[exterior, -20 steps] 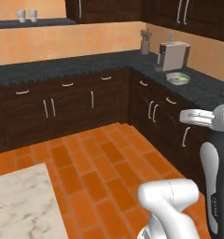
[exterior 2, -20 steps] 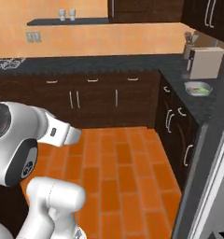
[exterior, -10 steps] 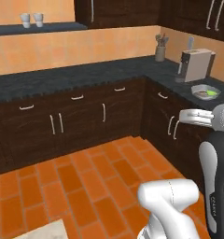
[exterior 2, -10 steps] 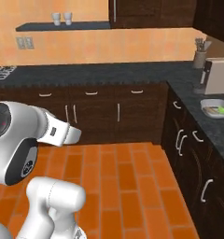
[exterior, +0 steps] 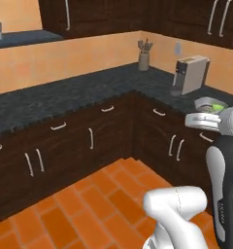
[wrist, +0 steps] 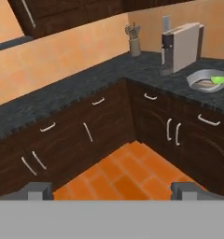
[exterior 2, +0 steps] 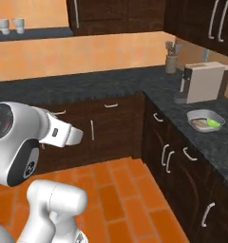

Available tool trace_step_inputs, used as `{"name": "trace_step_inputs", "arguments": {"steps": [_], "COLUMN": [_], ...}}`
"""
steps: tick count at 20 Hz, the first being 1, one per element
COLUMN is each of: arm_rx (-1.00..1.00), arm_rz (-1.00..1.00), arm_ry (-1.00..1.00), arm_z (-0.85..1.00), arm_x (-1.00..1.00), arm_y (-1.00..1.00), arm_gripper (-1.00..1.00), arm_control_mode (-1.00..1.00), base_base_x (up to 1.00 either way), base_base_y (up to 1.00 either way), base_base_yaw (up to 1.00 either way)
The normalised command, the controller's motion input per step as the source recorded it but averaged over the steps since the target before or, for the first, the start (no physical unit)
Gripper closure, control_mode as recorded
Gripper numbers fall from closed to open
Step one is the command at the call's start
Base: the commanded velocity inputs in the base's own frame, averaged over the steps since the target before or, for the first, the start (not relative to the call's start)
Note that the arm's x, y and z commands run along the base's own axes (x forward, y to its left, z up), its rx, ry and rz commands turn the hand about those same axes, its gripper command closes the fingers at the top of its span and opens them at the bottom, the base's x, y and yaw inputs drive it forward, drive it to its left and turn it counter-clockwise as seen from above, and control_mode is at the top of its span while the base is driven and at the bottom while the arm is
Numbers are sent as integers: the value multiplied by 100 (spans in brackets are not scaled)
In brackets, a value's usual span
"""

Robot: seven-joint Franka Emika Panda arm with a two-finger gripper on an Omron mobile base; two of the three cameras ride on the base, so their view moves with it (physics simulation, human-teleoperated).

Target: Take the meat container that has the chicken drumstick and place it on the second highest rack of the freezer. Then take the vegetable container that has the lemon wedge and sweet potato and place it on the highest rack of the freezer.

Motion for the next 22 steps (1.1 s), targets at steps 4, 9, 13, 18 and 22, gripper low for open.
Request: {"name": "trace_step_inputs", "arguments": {"steps": [4,9,13,18,22], "arm_rx": [0,0,0,0,0], "arm_rz": [0,0,0,0,0], "arm_ry": [0,0,0,0,0], "arm_z": [0,0,0,0,0], "arm_x": [0,0,0,0,0], "arm_y": [0,0,0,0,0], "arm_gripper": [-100,-100,-100,-100,-100], "arm_control_mode": [100,100,100,100,100], "base_base_x": [98,66,91,100,79], "base_base_y": [3,47,19,0,26], "base_base_yaw": [-56,-69,-64,-58,-59]}}
